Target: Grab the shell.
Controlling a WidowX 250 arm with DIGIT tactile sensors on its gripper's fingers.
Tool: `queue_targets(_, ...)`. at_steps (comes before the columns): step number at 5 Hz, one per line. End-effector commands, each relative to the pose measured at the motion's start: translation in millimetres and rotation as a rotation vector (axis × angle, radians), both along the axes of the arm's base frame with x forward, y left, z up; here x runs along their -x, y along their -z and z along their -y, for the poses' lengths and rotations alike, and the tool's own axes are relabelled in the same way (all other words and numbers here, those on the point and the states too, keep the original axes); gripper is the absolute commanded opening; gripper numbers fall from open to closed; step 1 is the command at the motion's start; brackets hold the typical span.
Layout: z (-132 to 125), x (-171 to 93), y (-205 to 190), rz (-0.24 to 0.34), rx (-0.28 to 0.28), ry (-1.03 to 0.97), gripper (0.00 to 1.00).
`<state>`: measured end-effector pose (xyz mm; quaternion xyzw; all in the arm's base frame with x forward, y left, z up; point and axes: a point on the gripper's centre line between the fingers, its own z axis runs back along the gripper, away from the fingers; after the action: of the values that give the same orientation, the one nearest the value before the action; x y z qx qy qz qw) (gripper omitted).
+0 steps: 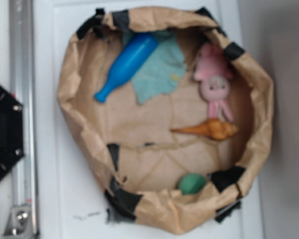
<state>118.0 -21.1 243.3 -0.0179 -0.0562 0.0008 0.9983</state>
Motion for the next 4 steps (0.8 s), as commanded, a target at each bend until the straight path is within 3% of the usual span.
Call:
queue_targets(1,0,0,0,0.0,0.0,0.0,1.0)
queue_targets(2,-5,-50,29,0.049,-0.068,0.047,1.0)
queue_targets(3,-13,-100,59,0.048,-0.054,0.05,1.0)
queue_targets(4,-18,-149,89,0.008,-0.052,0.045,1.0)
